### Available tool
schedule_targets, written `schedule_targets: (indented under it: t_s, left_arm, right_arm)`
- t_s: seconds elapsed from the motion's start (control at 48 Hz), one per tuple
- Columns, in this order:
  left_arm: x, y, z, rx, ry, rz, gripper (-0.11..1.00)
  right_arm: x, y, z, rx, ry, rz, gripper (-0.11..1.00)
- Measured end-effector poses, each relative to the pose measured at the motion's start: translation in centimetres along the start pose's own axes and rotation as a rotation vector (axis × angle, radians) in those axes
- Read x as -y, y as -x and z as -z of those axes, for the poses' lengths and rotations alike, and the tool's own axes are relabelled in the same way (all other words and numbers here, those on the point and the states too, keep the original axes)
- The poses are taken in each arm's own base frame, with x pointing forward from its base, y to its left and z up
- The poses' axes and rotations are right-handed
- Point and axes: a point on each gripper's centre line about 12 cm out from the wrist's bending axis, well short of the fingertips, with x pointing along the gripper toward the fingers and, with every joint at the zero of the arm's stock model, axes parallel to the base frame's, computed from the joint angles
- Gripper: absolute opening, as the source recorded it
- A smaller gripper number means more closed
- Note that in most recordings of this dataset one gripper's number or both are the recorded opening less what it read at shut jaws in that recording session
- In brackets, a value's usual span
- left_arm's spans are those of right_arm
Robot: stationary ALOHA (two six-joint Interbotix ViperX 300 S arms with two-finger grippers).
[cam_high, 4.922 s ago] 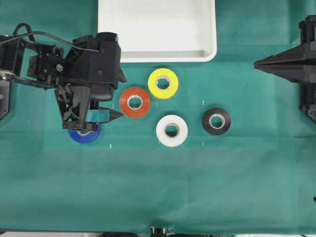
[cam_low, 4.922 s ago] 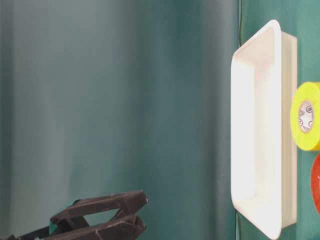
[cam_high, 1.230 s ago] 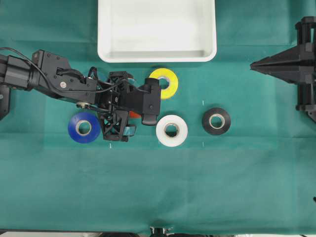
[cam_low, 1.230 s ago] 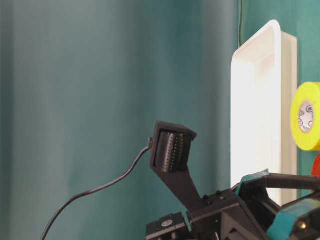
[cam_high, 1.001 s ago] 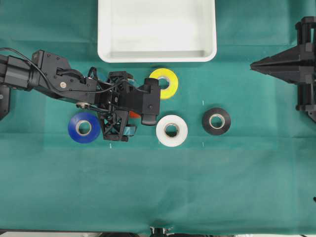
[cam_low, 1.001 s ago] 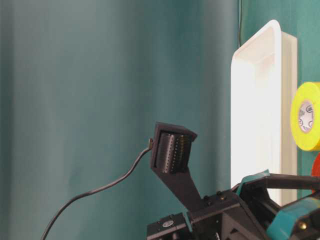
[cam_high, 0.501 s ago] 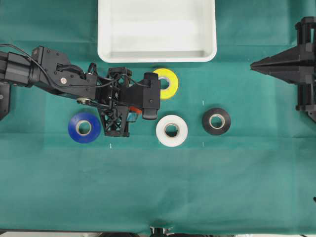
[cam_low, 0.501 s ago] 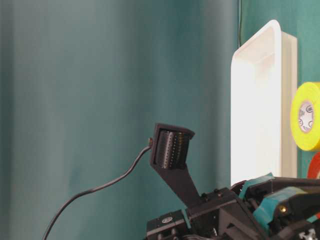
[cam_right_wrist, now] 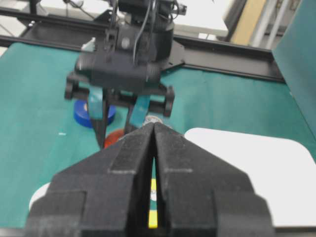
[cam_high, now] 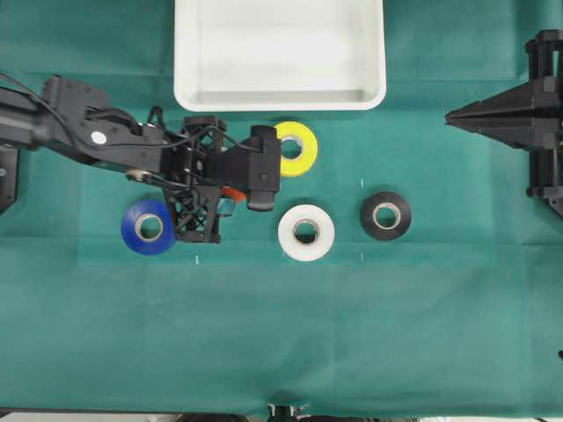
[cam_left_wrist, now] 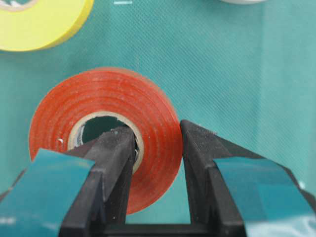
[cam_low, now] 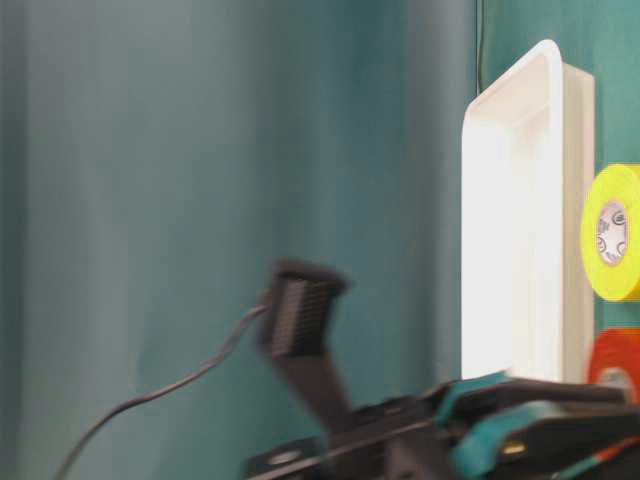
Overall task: Pick up the tape from a random location and place it into the white case.
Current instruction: 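Lift the orange-red roll with the left gripper toward the white tray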
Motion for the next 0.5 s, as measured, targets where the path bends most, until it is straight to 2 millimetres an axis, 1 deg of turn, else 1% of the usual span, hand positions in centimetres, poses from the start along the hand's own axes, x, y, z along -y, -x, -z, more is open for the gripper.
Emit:
schedule_targets:
  t_s: [0.229, 0.417, 0.501]
  left_arm:
    - [0.1, 4.6, -1.8, 0.054, -0.005, 0.002, 0.24]
    - [0.2, 7.5, -3.0, 0.063, -0.006, 0.003, 0.24]
    - [0.2, 9.1, -3.7, 0.072, -0.008, 0.003, 0.24]
  right_arm:
    - [0.0, 0.0, -0.1, 0.002, 0.002, 0.000, 0.00]
    - [0.0, 0.0, 0.0, 0.000, 0.000, 0.000, 0.00]
    - [0.0, 0.0, 0.0, 0.000, 0.000, 0.000, 0.00]
